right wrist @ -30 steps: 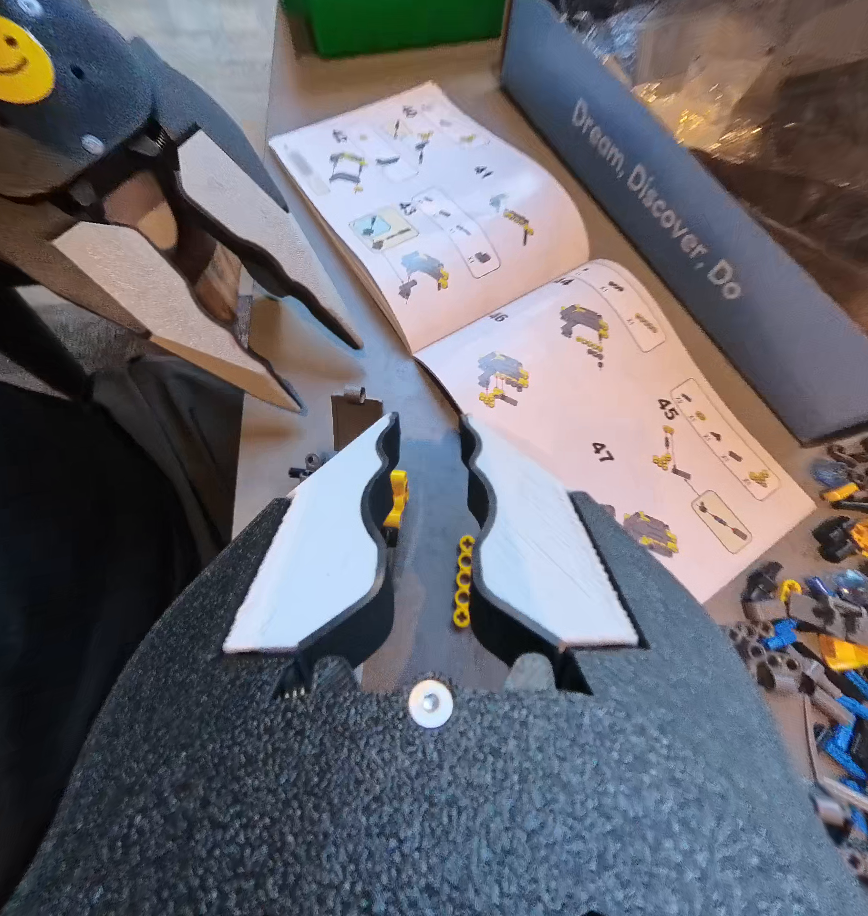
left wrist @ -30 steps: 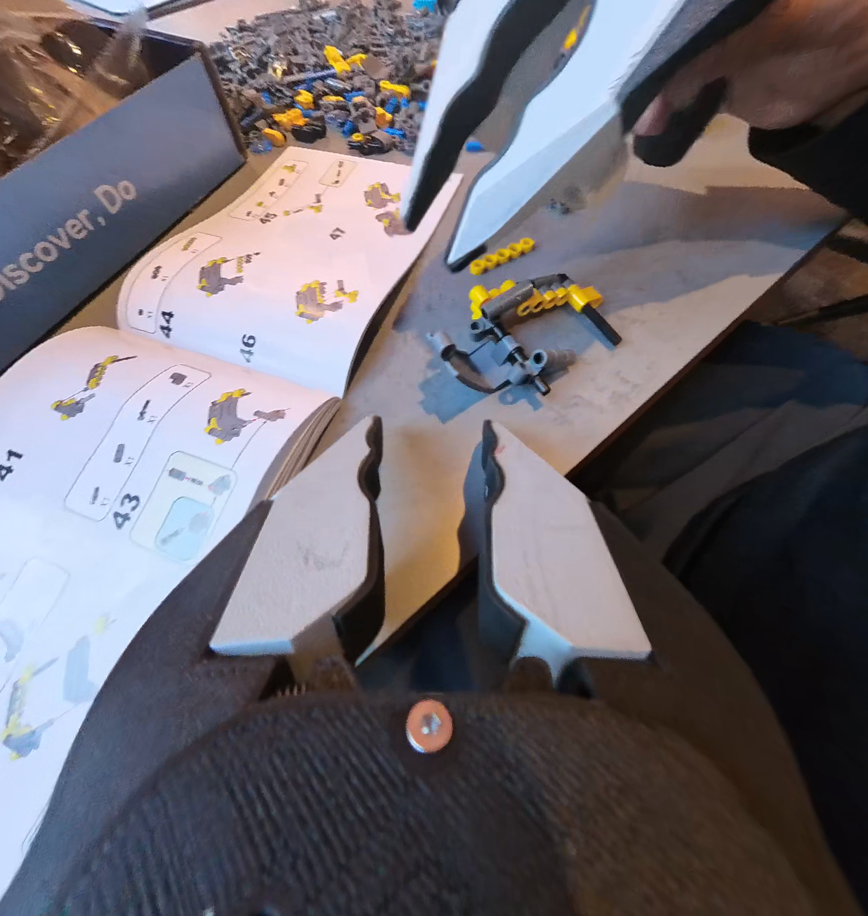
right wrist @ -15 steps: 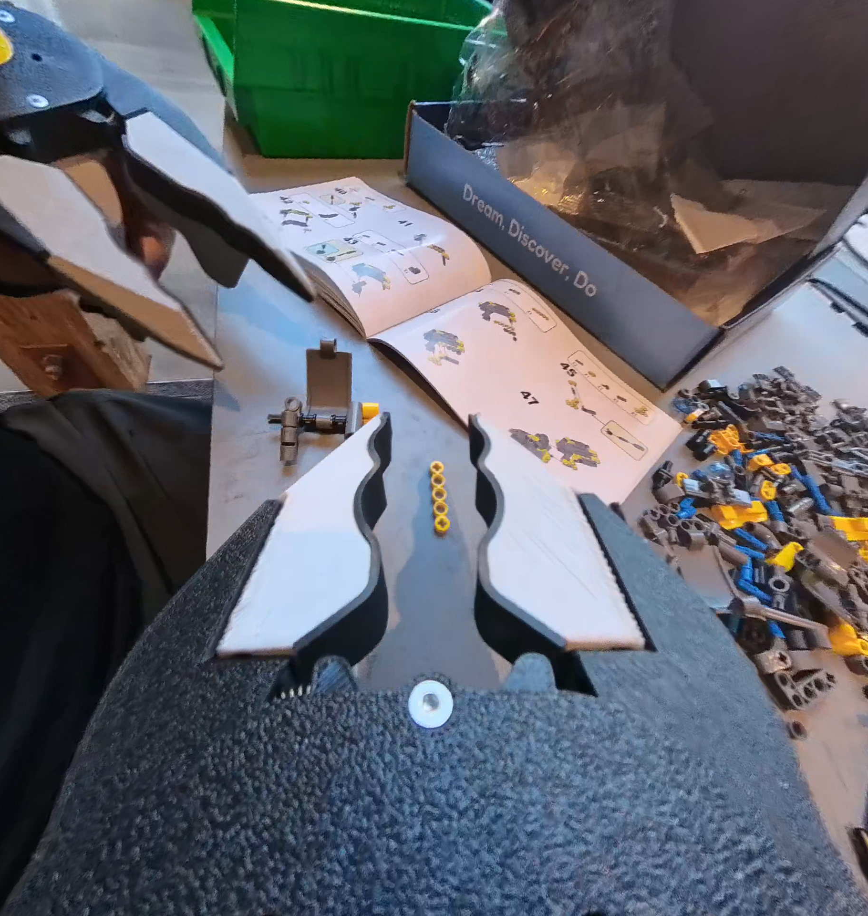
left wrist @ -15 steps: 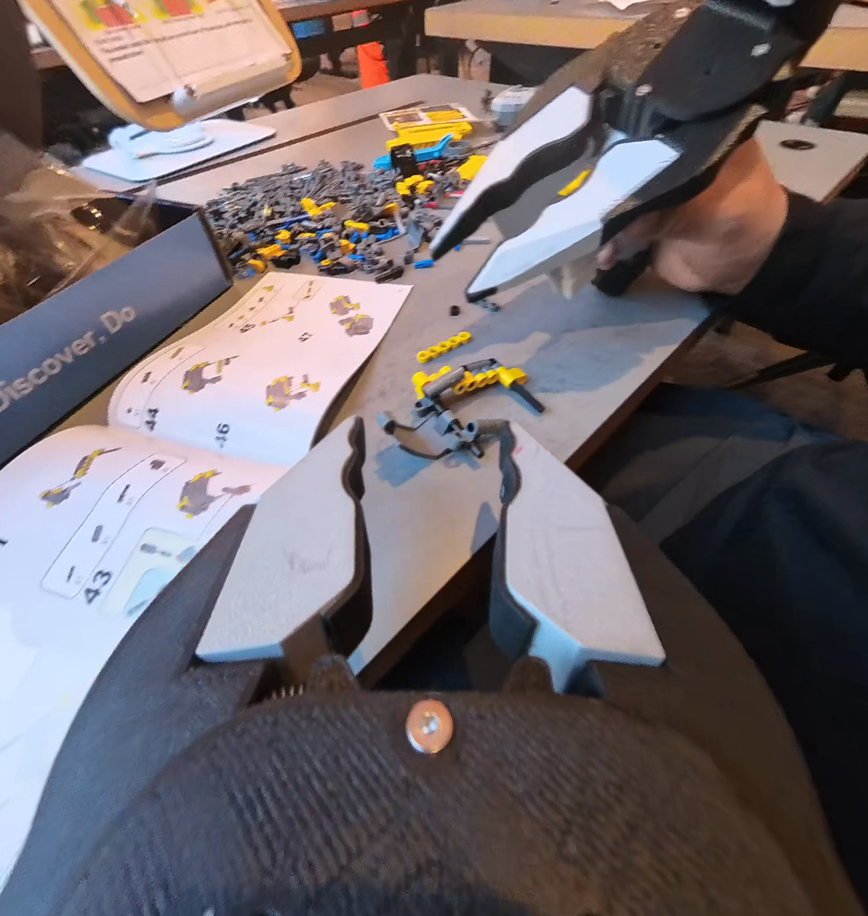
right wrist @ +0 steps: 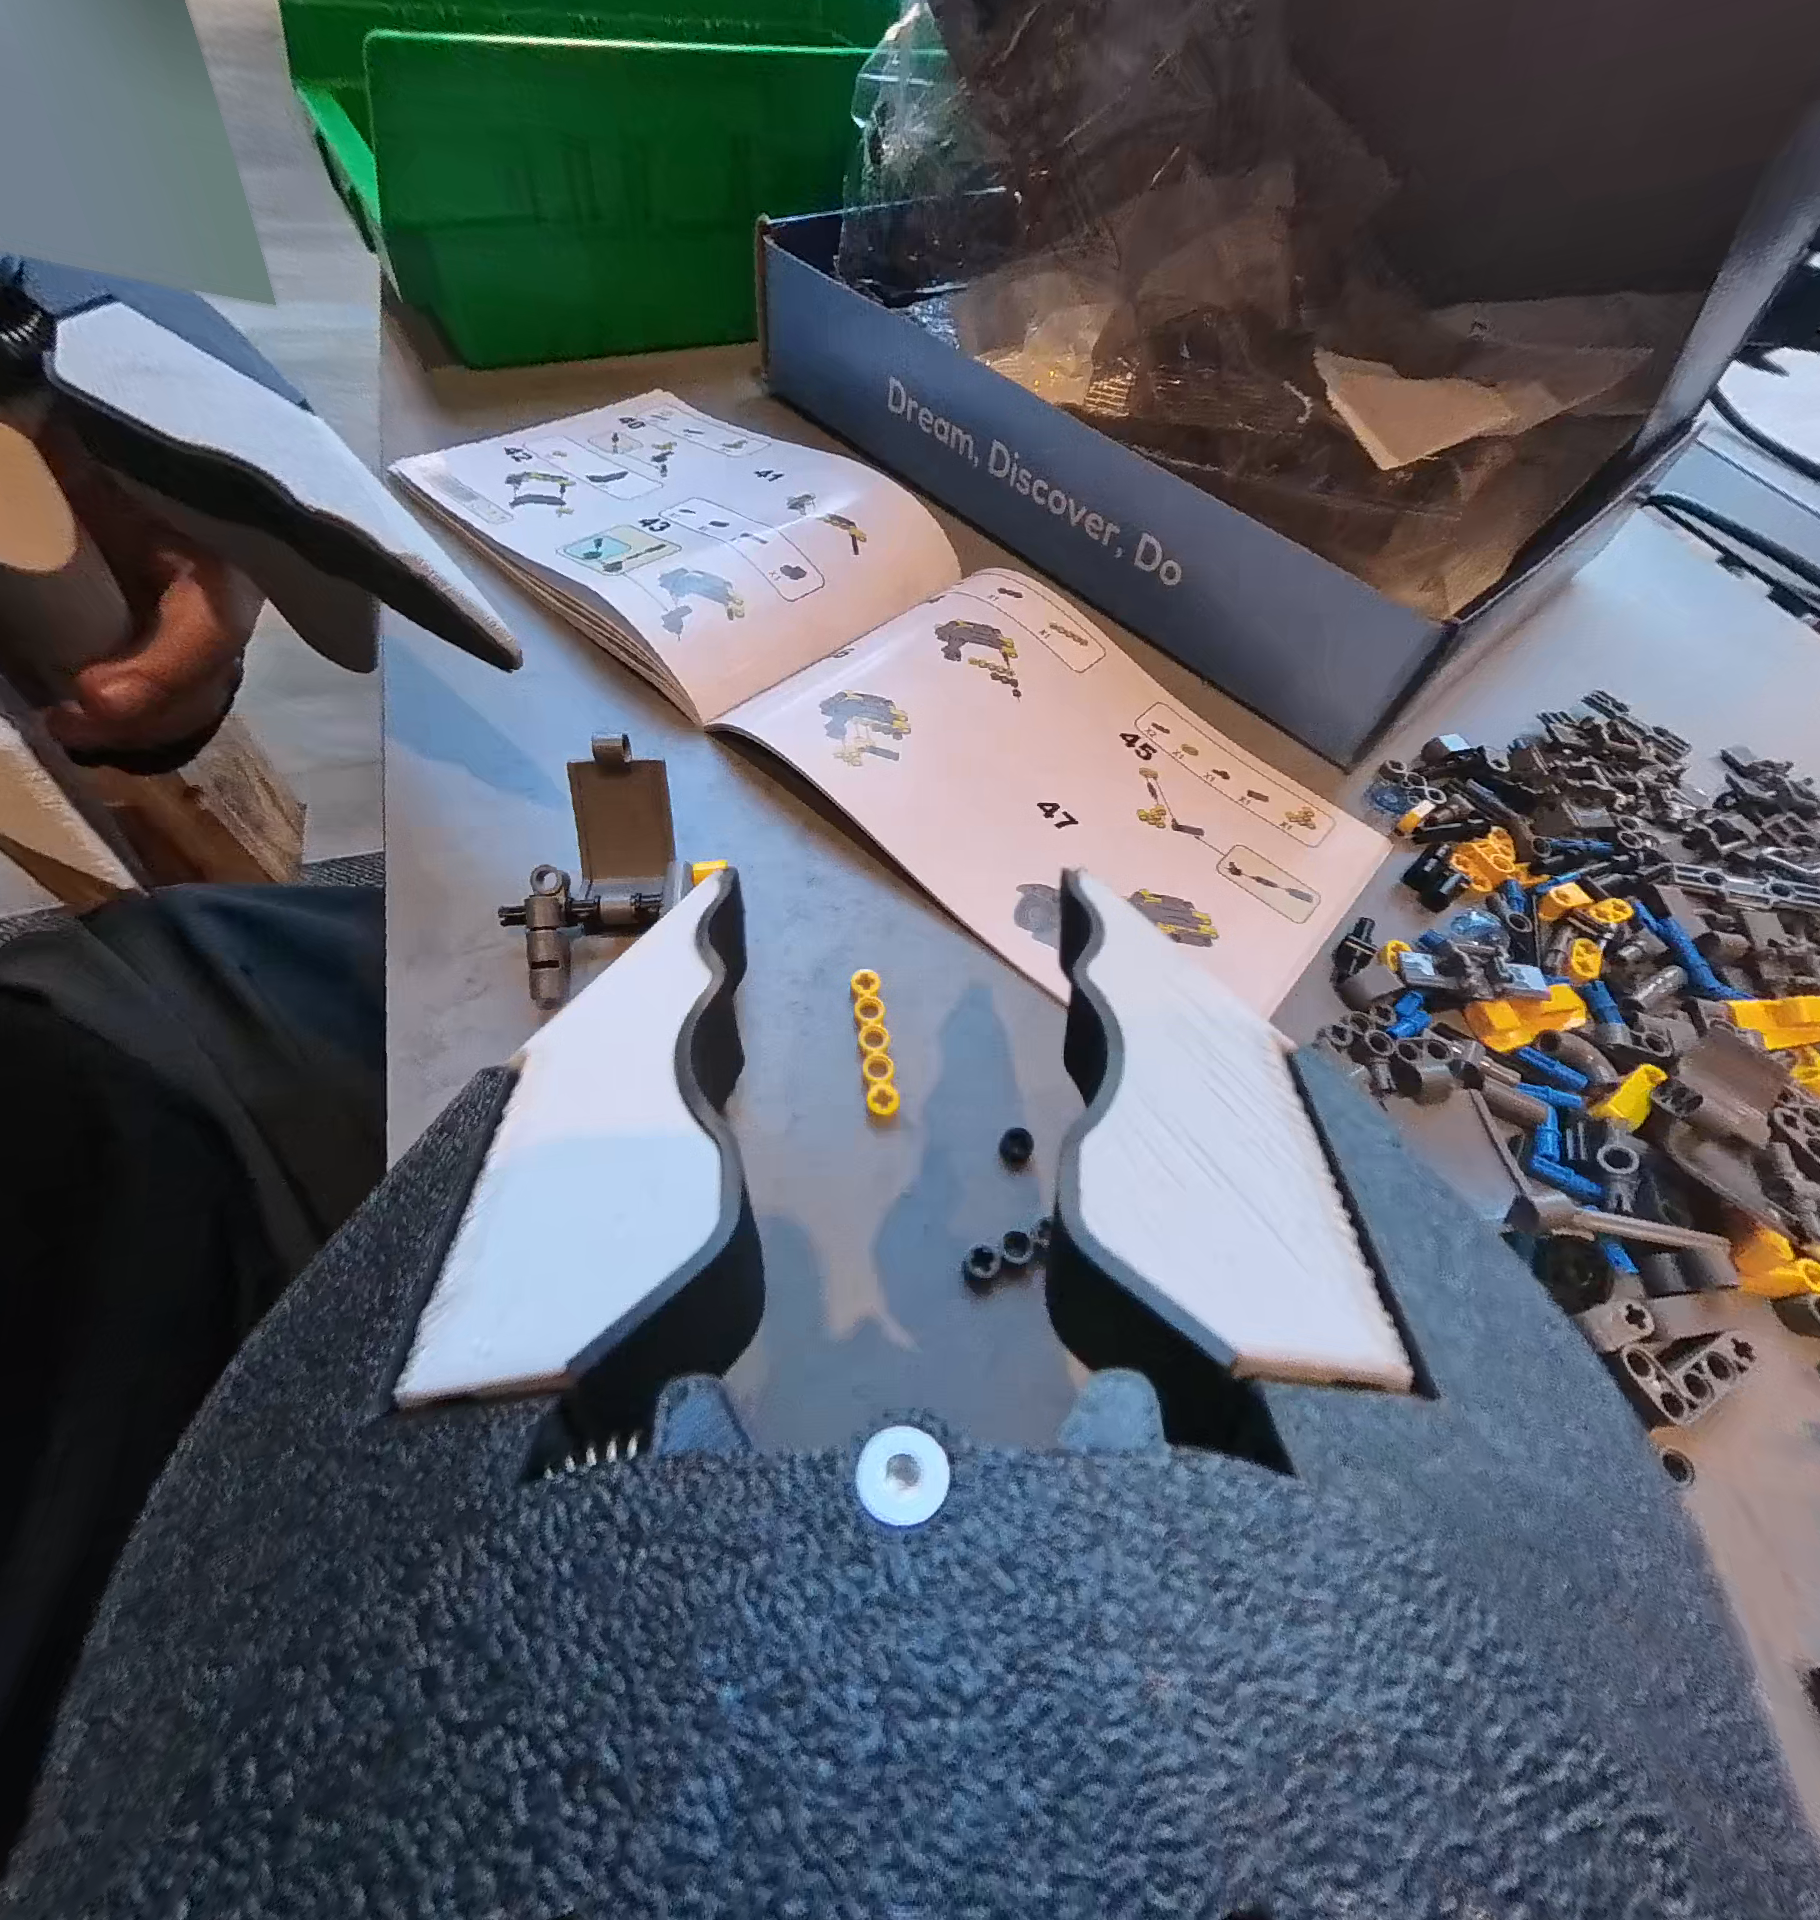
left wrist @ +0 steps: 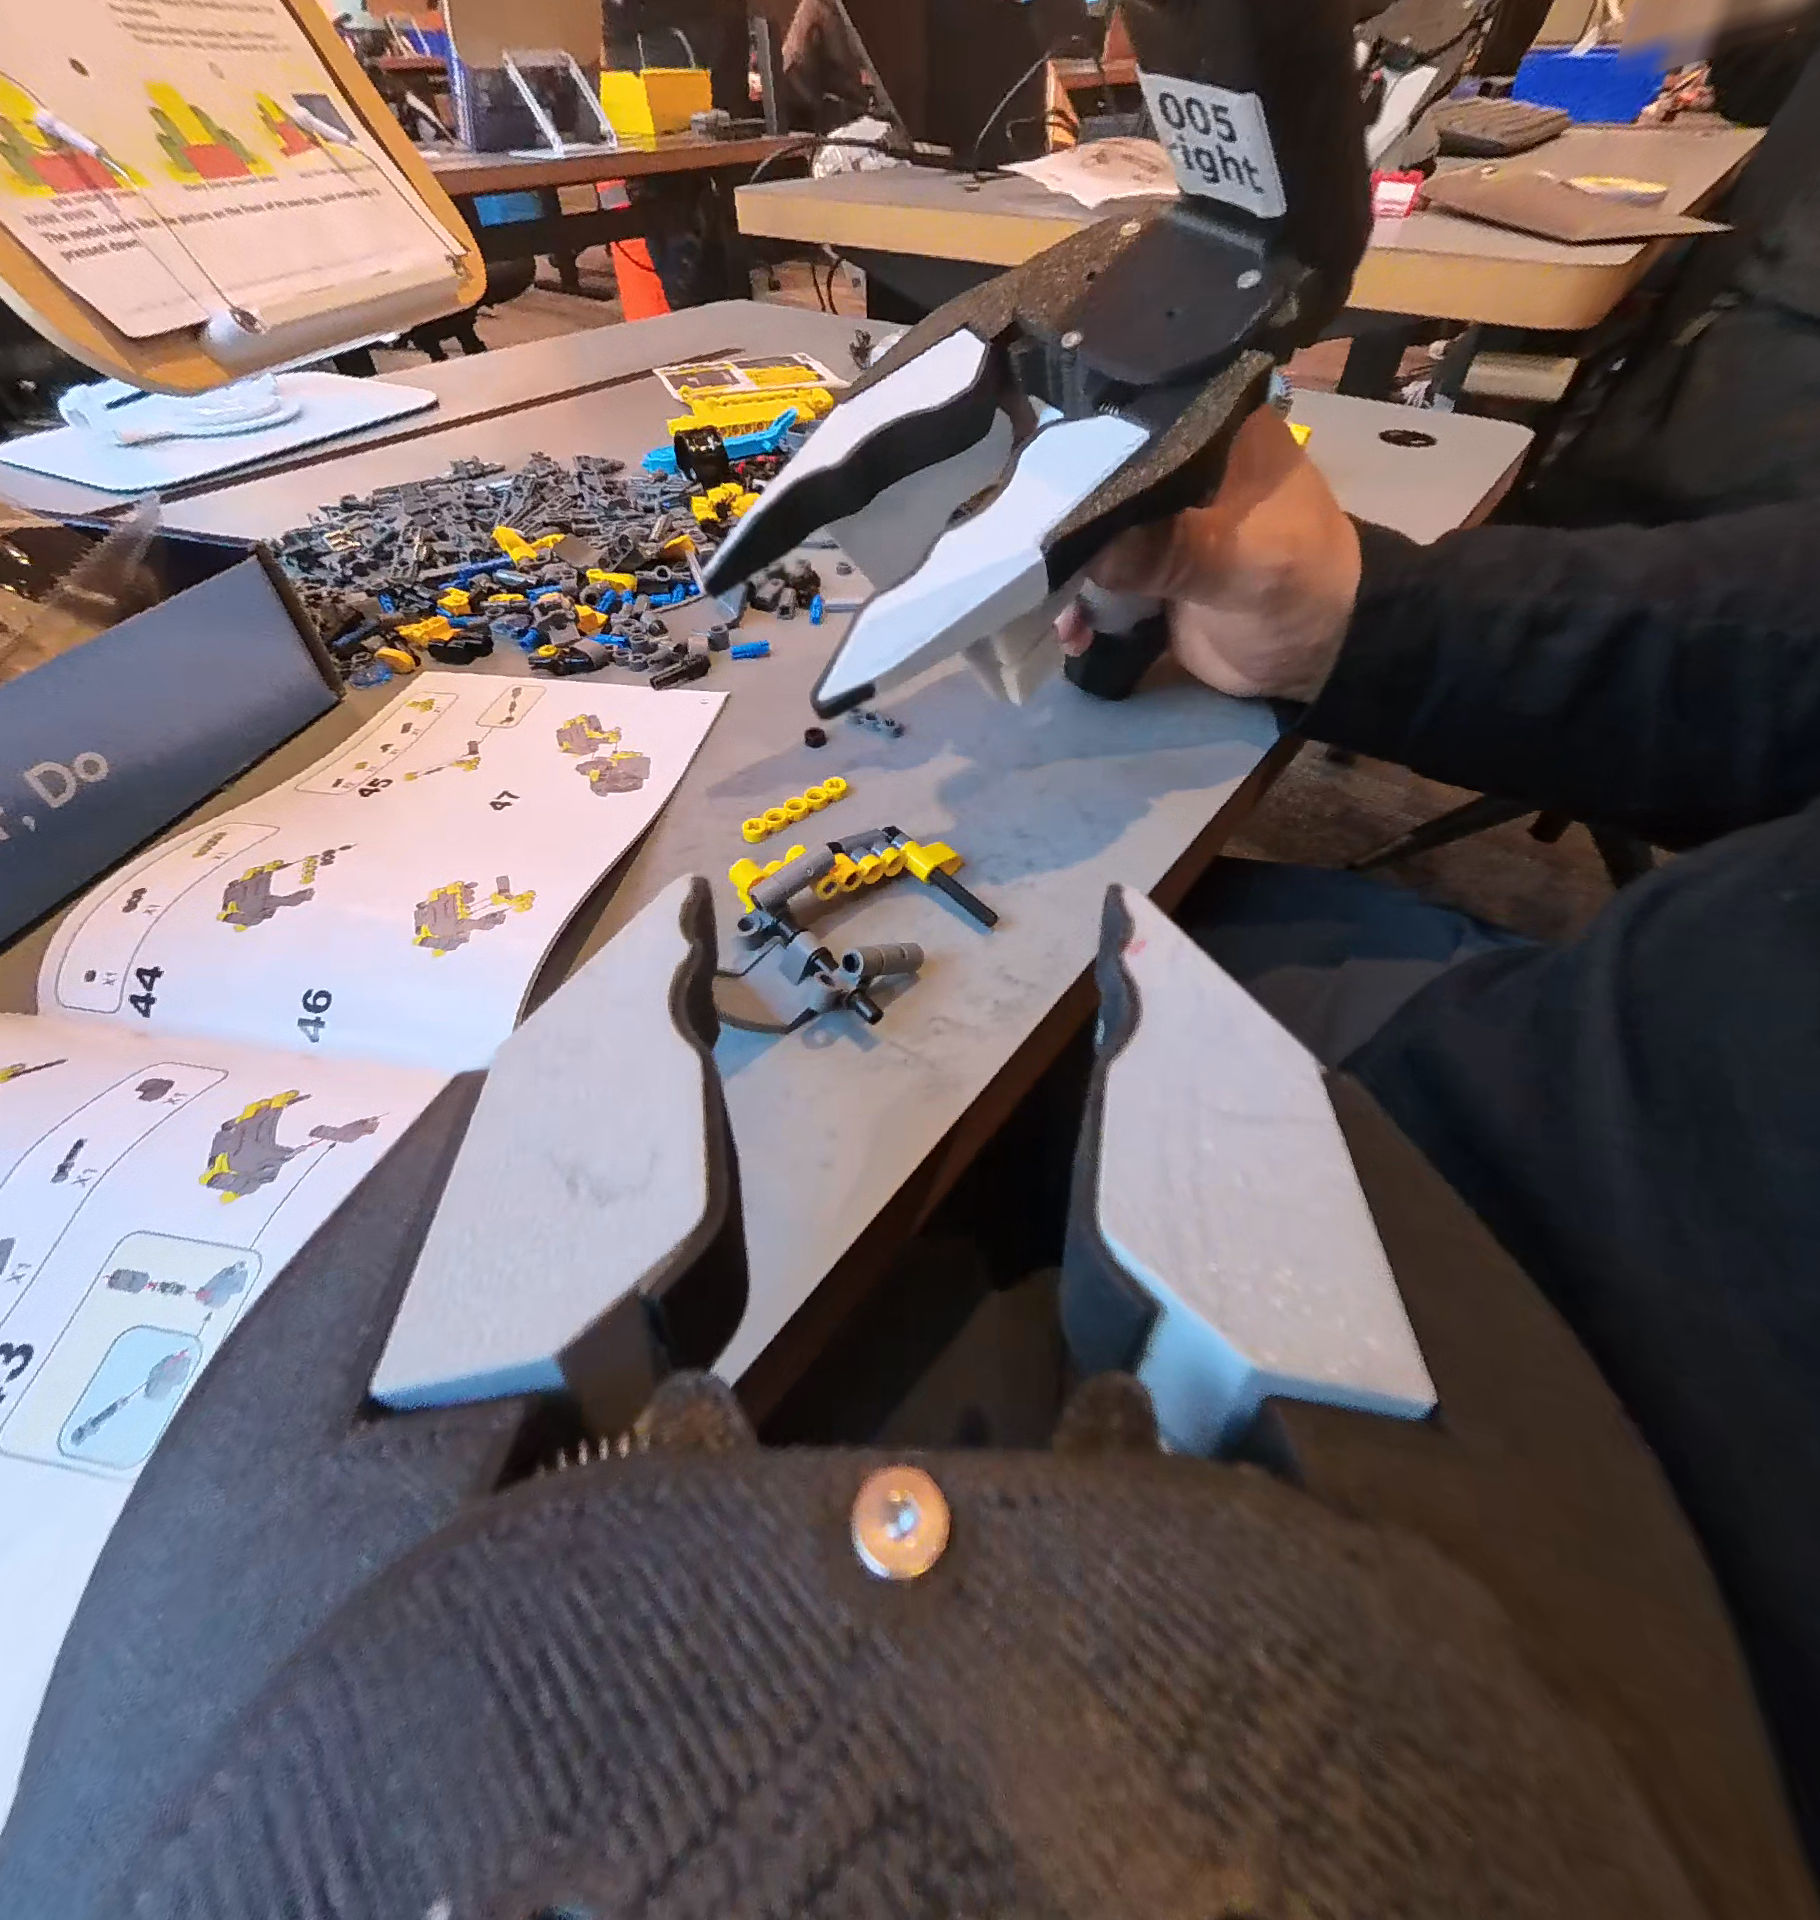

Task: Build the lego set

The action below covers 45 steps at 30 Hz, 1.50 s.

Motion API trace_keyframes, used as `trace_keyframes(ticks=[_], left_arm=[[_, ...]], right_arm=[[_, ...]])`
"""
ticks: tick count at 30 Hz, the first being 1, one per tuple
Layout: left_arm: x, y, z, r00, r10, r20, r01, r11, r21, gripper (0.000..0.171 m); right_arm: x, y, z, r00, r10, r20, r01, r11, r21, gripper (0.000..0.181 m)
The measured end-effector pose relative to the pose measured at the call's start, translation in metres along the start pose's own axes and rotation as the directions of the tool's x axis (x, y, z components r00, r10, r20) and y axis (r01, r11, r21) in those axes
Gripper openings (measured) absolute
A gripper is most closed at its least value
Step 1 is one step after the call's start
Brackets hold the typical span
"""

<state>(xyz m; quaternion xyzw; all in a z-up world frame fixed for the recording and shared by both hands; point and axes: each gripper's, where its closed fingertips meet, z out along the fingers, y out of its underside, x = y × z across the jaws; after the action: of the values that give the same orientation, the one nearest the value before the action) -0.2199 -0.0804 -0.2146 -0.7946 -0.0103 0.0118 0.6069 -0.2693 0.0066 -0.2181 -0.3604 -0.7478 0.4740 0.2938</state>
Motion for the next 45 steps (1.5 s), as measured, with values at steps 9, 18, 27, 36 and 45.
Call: trace_keyframes(ticks=[9, 18, 27, 36, 45], left_arm=[[-0.007, 0.013, 0.003, 0.999, -0.03, 0.021, 0.031, 0.997, -0.072, 0.067], [-0.011, 0.021, 0.005, 0.998, -0.049, 0.029, 0.052, 0.993, -0.108, 0.063], [-0.017, 0.032, 0.007, 0.994, -0.103, 0.042, 0.108, 0.982, -0.157, 0.063], [0.001, 0.027, 0.026, 0.995, -0.08, -0.068, 0.067, 0.983, -0.174, 0.068], [0.023, 0.026, 0.041, 0.992, 0.057, -0.111, -0.077, 0.978, -0.192, 0.066]], right_arm=[[0.003, 0.0, 0.0, 1.0, 0.023, -0.001, -0.023, 1.0, -0.001, 0.061], [0.003, -0.001, -0.001, 1.0, 0.027, -0.002, -0.027, 1.0, 0.006, 0.061], [-0.001, -0.003, -0.003, 1.0, 0.001, -0.006, -0.001, 1.0, 0.022, 0.059], [-0.049, 0.029, -0.001, 0.98, -0.009, 0.2, 0.047, 0.982, -0.185, 0.052], [-0.064, 0.047, 0.012, 0.958, 0.014, 0.286, 0.083, 0.942, -0.326, 0.049]])
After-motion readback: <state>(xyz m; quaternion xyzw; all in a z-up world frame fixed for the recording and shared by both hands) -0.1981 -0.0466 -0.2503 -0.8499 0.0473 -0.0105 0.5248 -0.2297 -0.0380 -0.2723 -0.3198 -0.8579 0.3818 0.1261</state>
